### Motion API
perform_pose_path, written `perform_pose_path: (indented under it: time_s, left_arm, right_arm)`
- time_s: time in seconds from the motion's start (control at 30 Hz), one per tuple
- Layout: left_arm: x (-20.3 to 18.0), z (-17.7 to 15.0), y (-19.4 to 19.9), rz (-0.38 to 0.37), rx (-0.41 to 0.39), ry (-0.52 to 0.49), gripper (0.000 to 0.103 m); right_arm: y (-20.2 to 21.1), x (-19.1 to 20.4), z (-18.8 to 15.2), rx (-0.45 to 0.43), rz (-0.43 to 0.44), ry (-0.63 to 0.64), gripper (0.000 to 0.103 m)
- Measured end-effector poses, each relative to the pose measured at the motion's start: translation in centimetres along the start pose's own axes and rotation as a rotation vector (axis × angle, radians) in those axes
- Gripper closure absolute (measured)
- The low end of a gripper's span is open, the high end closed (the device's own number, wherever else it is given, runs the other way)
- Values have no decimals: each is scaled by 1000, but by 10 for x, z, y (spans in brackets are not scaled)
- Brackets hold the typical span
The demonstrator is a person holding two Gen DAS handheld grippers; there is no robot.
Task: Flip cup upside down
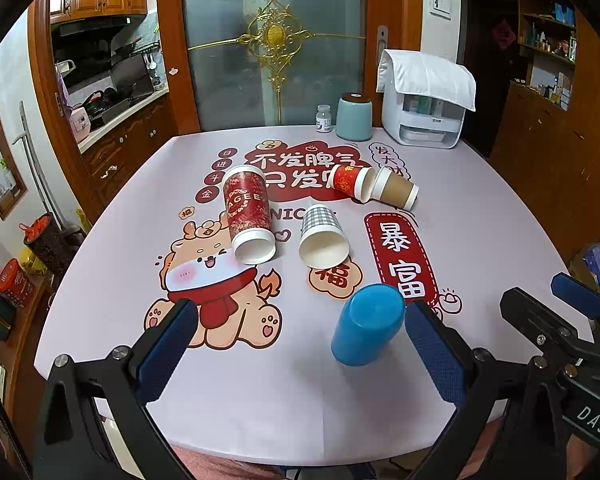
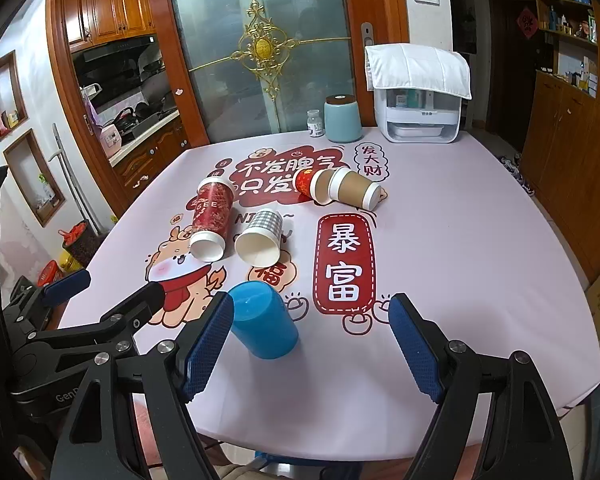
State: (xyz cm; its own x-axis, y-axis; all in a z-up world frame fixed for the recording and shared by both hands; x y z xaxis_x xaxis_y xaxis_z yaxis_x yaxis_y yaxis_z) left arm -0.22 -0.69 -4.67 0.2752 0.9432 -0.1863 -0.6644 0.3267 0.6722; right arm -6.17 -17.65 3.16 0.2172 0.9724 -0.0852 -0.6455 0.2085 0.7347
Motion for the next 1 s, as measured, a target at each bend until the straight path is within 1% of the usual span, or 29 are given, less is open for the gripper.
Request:
perform_pose_path:
  time_s: [0.3, 1.0]
  left_arm:
    - [1, 2, -1, 8, -7, -1, 1]
    - [4, 2, -2, 10, -6, -1, 1]
  right_arm:
    - [2, 0, 3, -22, -7, 12, 22]
    - [-1, 1, 3, -14, -4, 11, 22]
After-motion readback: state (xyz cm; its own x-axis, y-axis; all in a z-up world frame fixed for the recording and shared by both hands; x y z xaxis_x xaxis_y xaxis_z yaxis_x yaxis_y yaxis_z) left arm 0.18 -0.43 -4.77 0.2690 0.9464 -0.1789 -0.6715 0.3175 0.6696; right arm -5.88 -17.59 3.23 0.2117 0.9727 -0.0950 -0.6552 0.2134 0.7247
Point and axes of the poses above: each gripper's, at about its wrist camera, not at the fingertips, and y roughly against the way its jaws point, x to its left, z to its top, the point moved 3 cm from there along -y, roughly the way its jaws point, and after that the axes turned 13 degrees about -z, right-handed, at the moved point
